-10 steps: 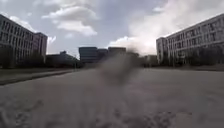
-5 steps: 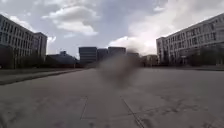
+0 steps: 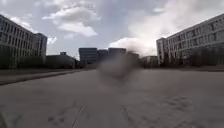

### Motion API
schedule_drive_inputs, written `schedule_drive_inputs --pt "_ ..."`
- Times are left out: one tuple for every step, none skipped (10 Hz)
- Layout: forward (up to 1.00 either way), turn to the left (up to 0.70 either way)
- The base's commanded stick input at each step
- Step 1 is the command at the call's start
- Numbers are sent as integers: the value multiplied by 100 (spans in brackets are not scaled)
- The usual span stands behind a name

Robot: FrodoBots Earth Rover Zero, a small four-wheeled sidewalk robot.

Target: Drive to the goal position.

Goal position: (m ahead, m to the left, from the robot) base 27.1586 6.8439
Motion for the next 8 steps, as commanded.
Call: schedule_drive_inputs --pt "100 30" --pt "100 0" --pt "100 0" --pt "100 0" --pt "100 0" --pt "100 0" --pt "100 0" --pt "100 0"
